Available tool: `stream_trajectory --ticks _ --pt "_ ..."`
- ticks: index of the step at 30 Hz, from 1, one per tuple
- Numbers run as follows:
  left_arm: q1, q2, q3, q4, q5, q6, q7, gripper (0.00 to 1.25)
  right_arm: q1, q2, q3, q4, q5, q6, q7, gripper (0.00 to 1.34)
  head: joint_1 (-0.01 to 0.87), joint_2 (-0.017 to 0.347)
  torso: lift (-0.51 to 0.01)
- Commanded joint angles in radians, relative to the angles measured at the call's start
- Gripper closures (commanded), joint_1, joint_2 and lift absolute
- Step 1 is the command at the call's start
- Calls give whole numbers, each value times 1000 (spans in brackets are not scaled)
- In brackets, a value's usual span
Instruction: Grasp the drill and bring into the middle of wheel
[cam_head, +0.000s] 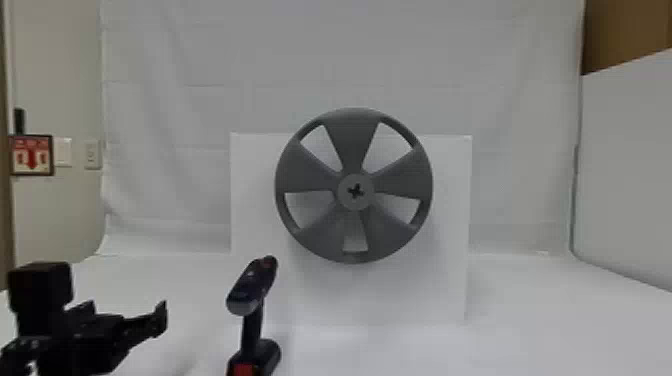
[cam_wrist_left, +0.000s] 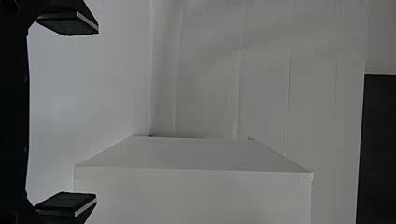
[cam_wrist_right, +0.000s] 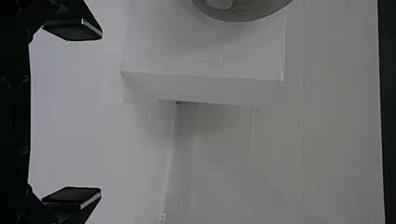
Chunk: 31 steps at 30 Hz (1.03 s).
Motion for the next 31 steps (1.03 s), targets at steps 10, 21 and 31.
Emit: stream_trajectory --ticks 10,21,31 --pt "-5 0 -2 -33 -15 51 0 38 0 -3 3 0 0 0 -1 121 54 31 -403" --pt "-7 0 -2 -34 -15 58 0 39 1 -6 3 0 0 0 0 121 54 31 -403" --pt "-7 0 -5 -34 -13 63 0 39 1 -8 6 0 0 3 0 121 54 31 -403"
